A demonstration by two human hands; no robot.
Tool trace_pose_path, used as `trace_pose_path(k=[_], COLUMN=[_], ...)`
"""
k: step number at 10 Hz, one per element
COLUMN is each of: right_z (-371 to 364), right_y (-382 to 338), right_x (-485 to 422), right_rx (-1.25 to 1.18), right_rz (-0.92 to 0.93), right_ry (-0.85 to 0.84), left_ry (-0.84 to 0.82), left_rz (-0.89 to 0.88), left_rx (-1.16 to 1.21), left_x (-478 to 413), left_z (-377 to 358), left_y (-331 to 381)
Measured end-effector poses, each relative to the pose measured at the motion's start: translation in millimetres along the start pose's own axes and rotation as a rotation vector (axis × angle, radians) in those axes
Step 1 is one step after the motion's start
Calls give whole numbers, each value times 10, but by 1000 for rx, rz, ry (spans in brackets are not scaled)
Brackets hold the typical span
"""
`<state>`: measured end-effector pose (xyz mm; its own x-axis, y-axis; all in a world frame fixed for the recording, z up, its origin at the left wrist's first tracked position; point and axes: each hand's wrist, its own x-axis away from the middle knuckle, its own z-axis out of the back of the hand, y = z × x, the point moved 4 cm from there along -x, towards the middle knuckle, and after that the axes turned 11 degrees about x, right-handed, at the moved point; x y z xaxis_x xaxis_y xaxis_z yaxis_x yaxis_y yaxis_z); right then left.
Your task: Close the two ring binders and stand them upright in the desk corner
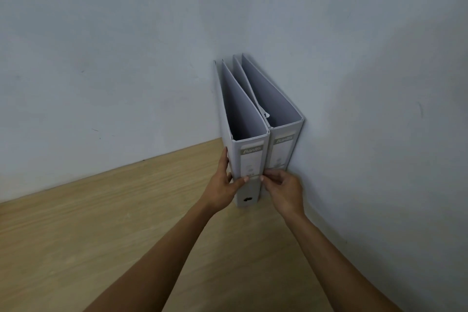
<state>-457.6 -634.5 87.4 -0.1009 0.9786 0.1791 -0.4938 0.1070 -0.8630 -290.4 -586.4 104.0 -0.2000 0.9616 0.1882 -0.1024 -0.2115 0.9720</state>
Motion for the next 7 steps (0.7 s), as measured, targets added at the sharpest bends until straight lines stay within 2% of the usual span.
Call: trace_pose_path(k=[4,6,7], right_z=[-145,-170,-142], right_y=[86,154,199], right_x=[-78,-132,-100], right_rx=[-28,-30,-43], right_rz=[-17,-75,-140], right_ry=[62,-19,-29], left_ry=[6,19,23], left_rz=[38,95,185], left_rx=[4,-19,-12], left_x=[-135,-78,61], left_z=[-65,-67,-29], left_y=[-35,18,-2])
